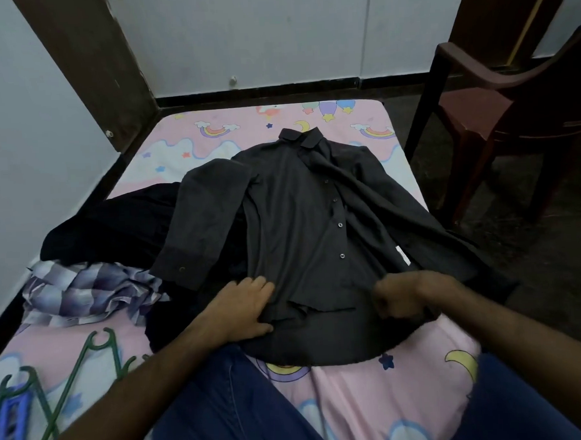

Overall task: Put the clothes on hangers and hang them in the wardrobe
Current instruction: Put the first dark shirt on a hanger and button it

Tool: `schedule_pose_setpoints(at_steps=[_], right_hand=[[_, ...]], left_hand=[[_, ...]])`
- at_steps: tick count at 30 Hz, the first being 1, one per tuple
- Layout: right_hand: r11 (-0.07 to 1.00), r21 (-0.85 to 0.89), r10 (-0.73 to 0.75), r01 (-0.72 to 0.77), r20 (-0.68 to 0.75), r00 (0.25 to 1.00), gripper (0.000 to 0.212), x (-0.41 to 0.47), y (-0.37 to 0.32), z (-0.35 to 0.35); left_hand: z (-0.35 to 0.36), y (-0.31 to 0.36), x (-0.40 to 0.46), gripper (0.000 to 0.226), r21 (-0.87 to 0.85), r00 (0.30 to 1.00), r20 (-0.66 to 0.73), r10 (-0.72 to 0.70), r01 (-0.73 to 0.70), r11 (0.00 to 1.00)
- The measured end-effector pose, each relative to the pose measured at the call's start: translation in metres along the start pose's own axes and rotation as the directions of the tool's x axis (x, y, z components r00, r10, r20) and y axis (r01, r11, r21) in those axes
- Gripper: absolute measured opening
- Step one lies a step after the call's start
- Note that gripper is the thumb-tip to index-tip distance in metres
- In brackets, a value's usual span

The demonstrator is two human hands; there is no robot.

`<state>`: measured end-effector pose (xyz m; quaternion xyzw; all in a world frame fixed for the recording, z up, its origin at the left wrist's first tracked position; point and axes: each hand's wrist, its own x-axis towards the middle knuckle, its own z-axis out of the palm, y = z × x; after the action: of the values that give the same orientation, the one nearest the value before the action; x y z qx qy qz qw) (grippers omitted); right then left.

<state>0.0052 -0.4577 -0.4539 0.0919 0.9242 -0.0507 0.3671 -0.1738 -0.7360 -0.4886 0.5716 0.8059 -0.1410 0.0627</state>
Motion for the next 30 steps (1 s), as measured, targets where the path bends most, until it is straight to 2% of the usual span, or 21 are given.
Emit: schedule_pose_setpoints(at_steps=[2,3,5,7,10,12,14,17,22,24,26,30], right_hand=[[0.994,0.008,-0.1,0.105,-0.265,0.959,0.036,0.013,-0.02,0.008],[0.99,0.023,-0.121,0.137,-0.35,0.929,0.041,0.021,-0.031,0.015],[0.992,-0.009,-0.12,0.129,-0.437,0.892,0.052,0.037,-0.047,0.028],[0.997,-0.037,-0.082,0.073,-0.507,0.858,0.054,0.052,-0.054,0.043],[0.997,-0.055,-0.075,0.052,-0.68,0.73,0.033,0.069,-0.047,0.061],[0.996,-0.018,-0.072,0.087,-0.733,0.676,0.021,0.071,-0.037,0.061],[0.991,0.011,-0.084,0.137,-0.742,0.666,0.02,0.068,-0.028,0.058],[0.974,-0.072,-0.199,0.215,-0.728,0.656,0.022,0.063,-0.02,0.055],[0.936,-0.24,-0.351,0.258,-0.695,0.627,0.017,0.044,-0.039,0.07],[0.928,-0.207,-0.369,0.311,-0.635,0.679,0.008,0.036,-0.048,0.074],[0.93,-0.094,-0.341,0.354,-0.576,0.743,0.018,0.032,-0.054,0.078],[0.901,0.106,-0.32,0.421,-0.494,0.809,0.026,0.021,-0.06,0.083]], left_hand=[[0.007,0.01,0.009,0.062,0.149,0.996,-0.054,0.074,-0.065,0.987],[0.01,0.014,0.014,0.06,0.184,0.996,-0.035,0.083,-0.075,0.98],[0.014,0.02,0.023,0.053,0.206,0.998,0.014,0.059,-0.061,0.977],[0.012,0.019,0.029,0.042,0.246,0.997,0.034,0.074,-0.08,0.966],[0.003,0.01,0.029,0.024,0.357,0.986,0.051,0.157,-0.165,0.919],[-0.007,0.001,0.018,0.021,0.384,0.987,0.1,0.128,-0.156,0.91],[-0.018,-0.008,0.003,0.026,0.367,0.984,0.166,0.059,-0.117,0.923],[-0.032,-0.019,-0.019,0.029,0.376,0.963,0.258,-0.075,-0.029,0.926],[-0.031,-0.015,-0.026,0.031,0.406,0.926,0.35,-0.141,-0.015,0.914],[-0.026,-0.006,-0.021,0.034,0.421,0.908,0.396,-0.138,-0.046,0.906],[-0.019,0.001,-0.016,0.037,0.443,0.892,0.432,-0.131,-0.083,0.893],[-0.018,0.012,-0.012,0.04,0.436,0.845,0.51,-0.16,-0.094,0.895]])
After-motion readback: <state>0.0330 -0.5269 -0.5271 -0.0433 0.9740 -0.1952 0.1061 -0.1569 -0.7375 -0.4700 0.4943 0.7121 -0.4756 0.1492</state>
